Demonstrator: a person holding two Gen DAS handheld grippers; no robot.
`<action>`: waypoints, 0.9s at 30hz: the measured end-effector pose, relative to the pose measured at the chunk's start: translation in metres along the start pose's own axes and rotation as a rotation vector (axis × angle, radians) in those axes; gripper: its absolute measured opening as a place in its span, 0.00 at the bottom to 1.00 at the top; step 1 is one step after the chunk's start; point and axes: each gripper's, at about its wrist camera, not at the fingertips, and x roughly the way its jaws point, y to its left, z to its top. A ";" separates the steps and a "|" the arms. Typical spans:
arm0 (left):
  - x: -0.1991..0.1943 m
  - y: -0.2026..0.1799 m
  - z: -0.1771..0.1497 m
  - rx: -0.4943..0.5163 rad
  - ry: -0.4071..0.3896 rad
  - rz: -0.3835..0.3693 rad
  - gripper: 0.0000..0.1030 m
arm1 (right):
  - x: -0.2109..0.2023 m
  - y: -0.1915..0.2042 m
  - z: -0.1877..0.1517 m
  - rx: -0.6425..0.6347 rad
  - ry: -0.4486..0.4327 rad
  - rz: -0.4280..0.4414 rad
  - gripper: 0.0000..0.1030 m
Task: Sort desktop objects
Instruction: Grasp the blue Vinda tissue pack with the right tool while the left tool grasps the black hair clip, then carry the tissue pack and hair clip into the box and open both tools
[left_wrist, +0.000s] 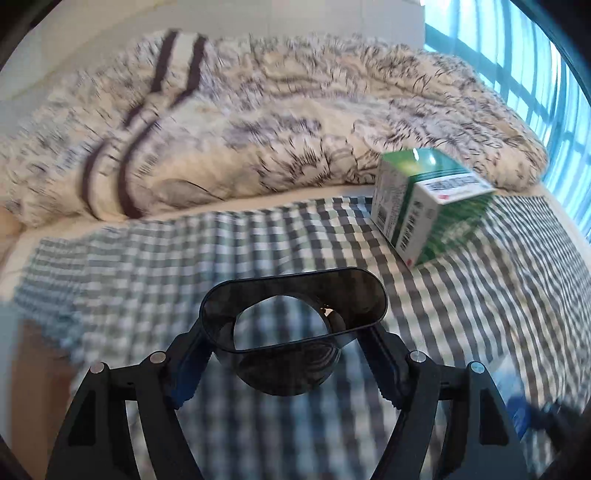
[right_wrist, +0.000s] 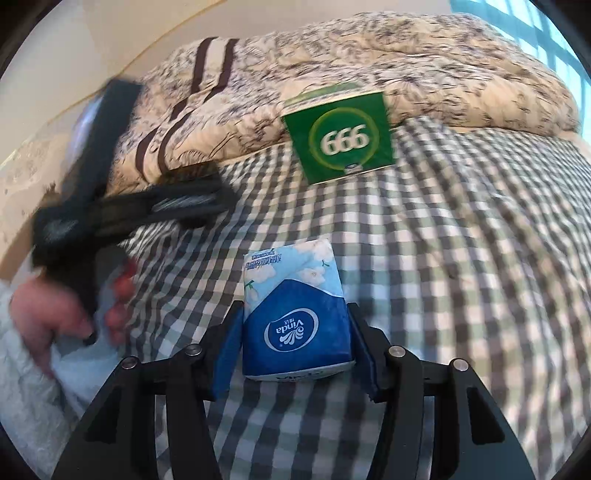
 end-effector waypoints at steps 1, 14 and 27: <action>-0.020 0.000 -0.006 0.014 -0.015 0.024 0.75 | -0.007 0.001 -0.001 0.004 -0.002 0.004 0.51; -0.183 0.007 -0.078 -0.151 0.024 0.038 0.75 | -0.146 0.042 -0.021 -0.005 -0.026 0.019 0.51; -0.293 0.078 -0.086 -0.233 -0.067 0.091 0.76 | -0.239 0.143 -0.023 -0.154 -0.086 0.051 0.52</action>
